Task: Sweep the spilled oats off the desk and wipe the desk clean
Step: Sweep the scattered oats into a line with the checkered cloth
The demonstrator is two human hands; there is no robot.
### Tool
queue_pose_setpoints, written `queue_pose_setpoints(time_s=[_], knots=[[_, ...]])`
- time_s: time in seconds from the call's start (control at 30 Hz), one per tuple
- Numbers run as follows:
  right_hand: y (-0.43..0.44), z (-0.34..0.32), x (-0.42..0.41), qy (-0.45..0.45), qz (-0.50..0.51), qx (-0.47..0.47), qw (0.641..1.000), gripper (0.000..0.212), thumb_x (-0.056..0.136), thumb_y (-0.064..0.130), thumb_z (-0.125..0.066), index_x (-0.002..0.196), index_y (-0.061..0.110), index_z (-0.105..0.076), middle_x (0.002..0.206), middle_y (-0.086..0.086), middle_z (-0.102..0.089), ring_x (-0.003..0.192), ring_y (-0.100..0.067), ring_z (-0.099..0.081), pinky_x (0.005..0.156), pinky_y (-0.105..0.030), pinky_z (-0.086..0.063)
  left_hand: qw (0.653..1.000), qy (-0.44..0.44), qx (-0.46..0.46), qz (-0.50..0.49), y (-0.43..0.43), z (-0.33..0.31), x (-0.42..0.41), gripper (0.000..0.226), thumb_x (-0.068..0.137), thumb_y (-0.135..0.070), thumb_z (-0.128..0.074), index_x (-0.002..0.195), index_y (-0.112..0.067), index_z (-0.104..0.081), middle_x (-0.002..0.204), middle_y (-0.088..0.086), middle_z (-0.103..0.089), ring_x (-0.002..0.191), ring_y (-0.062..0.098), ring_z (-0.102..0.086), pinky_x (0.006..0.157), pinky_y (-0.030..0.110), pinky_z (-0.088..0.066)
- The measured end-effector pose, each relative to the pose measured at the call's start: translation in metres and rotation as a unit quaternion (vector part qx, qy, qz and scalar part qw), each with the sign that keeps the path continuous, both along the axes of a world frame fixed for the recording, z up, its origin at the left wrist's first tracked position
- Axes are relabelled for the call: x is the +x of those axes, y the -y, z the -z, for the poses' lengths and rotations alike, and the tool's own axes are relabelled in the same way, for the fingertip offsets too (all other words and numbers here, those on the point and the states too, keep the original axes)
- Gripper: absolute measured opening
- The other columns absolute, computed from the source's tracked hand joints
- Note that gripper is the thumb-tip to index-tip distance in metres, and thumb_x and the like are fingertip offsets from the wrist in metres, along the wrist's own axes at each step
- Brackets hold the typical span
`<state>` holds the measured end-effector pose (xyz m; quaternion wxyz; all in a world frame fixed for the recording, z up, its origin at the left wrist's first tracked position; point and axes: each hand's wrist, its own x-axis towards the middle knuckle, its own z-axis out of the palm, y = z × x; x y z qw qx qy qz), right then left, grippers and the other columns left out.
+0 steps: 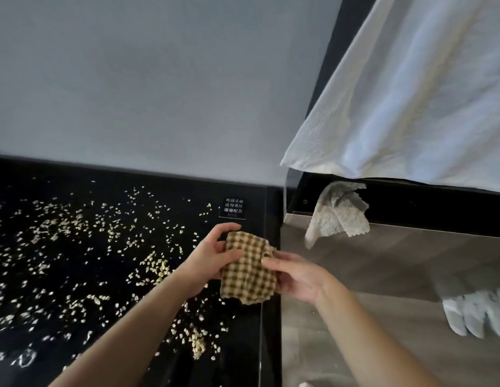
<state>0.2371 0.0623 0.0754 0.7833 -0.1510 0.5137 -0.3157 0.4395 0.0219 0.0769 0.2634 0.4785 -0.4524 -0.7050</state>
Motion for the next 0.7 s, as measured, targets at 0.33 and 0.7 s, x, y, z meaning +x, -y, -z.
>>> queue_pose_setpoints(time_s=[0.33, 0.7], knots=[[0.04, 0.011, 0.059, 0.014, 0.075, 0.059, 0.995, 0.045, 0.073, 0.004, -0.072, 0.117, 0.001, -0.062, 0.115, -0.018, -0.069, 0.107, -0.034, -0.066, 0.091, -0.049, -0.052, 0.988, 0.055, -0.005, 0.146, 0.078, 0.008, 0.062, 0.023, 0.088, -0.001, -0.063, 0.104, -0.011, -0.05, 0.099, 0.011, -0.065, 0.081, 0.02, -0.069, 0.071, 0.043, -0.059], [0.092, 0.033, 0.039, -0.019, 0.109, 0.01, 0.994, 0.039, 0.085, 0.007, -0.064, 0.124, 0.002, -0.057, 0.117, -0.015, -0.069, 0.109, -0.028, -0.066, 0.094, -0.04, -0.053, 0.986, 0.003, 0.103, 0.127, 0.129, 0.038, 0.032, 0.031, 0.092, -0.01, -0.062, 0.121, -0.012, -0.053, 0.104, 0.008, -0.067, 0.083, 0.015, -0.067, 0.068, 0.027, -0.056]])
